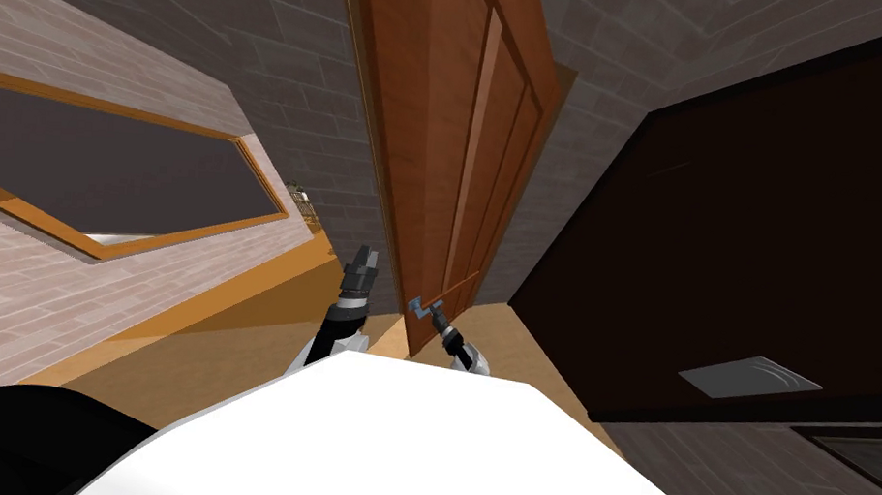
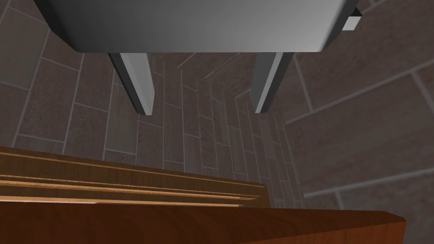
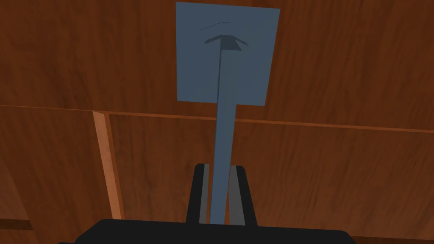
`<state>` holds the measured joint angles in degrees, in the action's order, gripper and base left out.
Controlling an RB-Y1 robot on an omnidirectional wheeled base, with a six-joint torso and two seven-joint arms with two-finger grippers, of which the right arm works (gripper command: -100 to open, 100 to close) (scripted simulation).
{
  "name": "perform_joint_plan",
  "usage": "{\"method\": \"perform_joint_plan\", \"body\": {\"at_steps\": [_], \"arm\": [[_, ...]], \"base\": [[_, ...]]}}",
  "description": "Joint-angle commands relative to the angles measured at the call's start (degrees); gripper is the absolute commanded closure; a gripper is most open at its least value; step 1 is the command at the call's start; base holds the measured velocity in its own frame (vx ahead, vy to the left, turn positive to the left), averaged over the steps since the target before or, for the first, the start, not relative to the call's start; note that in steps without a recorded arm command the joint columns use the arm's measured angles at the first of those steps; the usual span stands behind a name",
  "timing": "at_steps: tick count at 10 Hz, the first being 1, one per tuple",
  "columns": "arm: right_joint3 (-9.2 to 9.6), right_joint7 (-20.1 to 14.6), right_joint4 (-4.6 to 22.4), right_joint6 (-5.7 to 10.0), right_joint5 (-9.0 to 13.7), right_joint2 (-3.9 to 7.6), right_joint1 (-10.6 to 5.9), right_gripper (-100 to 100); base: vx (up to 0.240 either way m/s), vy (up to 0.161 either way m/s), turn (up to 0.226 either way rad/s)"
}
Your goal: Push the door open
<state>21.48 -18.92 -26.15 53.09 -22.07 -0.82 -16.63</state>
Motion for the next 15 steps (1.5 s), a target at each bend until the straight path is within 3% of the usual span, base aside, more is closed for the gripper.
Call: {"method": "perform_joint_plan", "body": {"at_steps": [1,2,7,11,15], "arm": [[0.00,0.0,0.0,0.00,0.0,0.00,0.00,100],[0.93,-0.1,-0.5,-0.10,-0.5,1.14,0.65,100],[3.87,-0.6,-3.1,-0.83,-2.1,3.25,2.84,100],[5.84,-1.0,-4.9,-1.32,-3.1,4.10,4.30,100],[5.84,-1.0,-4.9,-1.32,-3.1,4.10,4.30,100]], "base": [[-0.036,-0.088,0.019],[0.005,-0.108,0.030],[-0.008,-0.161,0.046],[-0.030,-0.097,0.096],[-0.025,-0.022,-0.012]]}}
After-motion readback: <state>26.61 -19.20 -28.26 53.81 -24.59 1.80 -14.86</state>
